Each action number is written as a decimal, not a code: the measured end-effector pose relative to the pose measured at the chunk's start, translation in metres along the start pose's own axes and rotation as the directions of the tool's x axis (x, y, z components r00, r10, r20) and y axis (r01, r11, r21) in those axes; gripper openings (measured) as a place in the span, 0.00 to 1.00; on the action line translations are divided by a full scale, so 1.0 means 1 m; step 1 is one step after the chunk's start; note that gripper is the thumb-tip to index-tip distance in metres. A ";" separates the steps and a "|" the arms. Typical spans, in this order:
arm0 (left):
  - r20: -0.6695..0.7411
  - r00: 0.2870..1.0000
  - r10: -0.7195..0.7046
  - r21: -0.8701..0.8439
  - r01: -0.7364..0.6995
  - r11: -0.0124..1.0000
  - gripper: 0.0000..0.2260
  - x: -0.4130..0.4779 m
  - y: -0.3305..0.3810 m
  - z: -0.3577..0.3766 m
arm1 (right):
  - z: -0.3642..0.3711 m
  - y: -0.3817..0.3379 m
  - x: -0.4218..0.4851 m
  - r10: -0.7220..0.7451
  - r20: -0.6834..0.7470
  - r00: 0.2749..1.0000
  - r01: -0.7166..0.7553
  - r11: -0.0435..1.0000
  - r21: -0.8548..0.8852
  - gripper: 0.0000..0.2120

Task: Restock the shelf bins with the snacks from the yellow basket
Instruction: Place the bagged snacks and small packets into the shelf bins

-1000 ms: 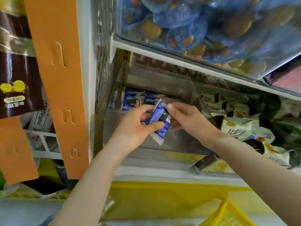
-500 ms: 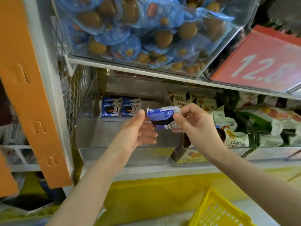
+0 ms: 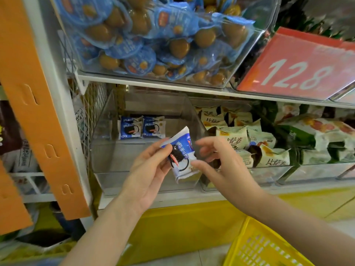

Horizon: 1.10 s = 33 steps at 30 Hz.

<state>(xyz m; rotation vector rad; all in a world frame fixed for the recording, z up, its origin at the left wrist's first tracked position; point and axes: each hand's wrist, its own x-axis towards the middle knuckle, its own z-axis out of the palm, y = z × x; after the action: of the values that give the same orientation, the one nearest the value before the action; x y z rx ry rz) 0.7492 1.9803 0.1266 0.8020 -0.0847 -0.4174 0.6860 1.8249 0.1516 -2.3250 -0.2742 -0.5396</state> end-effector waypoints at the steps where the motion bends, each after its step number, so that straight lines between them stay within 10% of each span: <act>1: 0.009 1.000 0.030 0.037 -0.030 0.999 0.15 -0.001 -0.001 -0.001 | 0.001 -0.001 0.002 0.108 -0.010 0.994 -0.107 0.993 0.059 0.15; 12: 0.036 0.955 0.296 0.488 -0.275 0.829 0.09 -0.010 0.016 -0.017 | 0.019 -0.015 0.024 0.194 0.162 0.967 -0.215 0.969 0.122 0.16; 17: 0.268 0.777 0.570 0.895 -0.420 0.151 0.06 -0.004 0.026 -0.039 | 0.032 -0.003 0.063 0.231 0.068 0.971 -0.232 0.973 0.013 0.14; 22: 0.411 0.845 0.343 0.906 -0.339 -0.252 0.11 -0.006 0.023 -0.057 | 0.063 0.026 0.110 0.210 0.017 0.977 -0.206 0.967 -0.148 0.16; 33: 0.529 0.755 0.387 0.839 -0.397 -0.371 0.06 -0.014 0.032 -0.087 | 0.154 0.058 0.190 0.169 0.285 0.943 -0.082 0.952 -0.295 0.19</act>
<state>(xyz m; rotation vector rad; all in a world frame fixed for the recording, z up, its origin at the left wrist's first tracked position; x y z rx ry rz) 0.7669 2.0645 0.0899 2.3465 -0.8368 0.6172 0.9210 1.8983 0.1024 -2.6812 -0.2004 -0.1545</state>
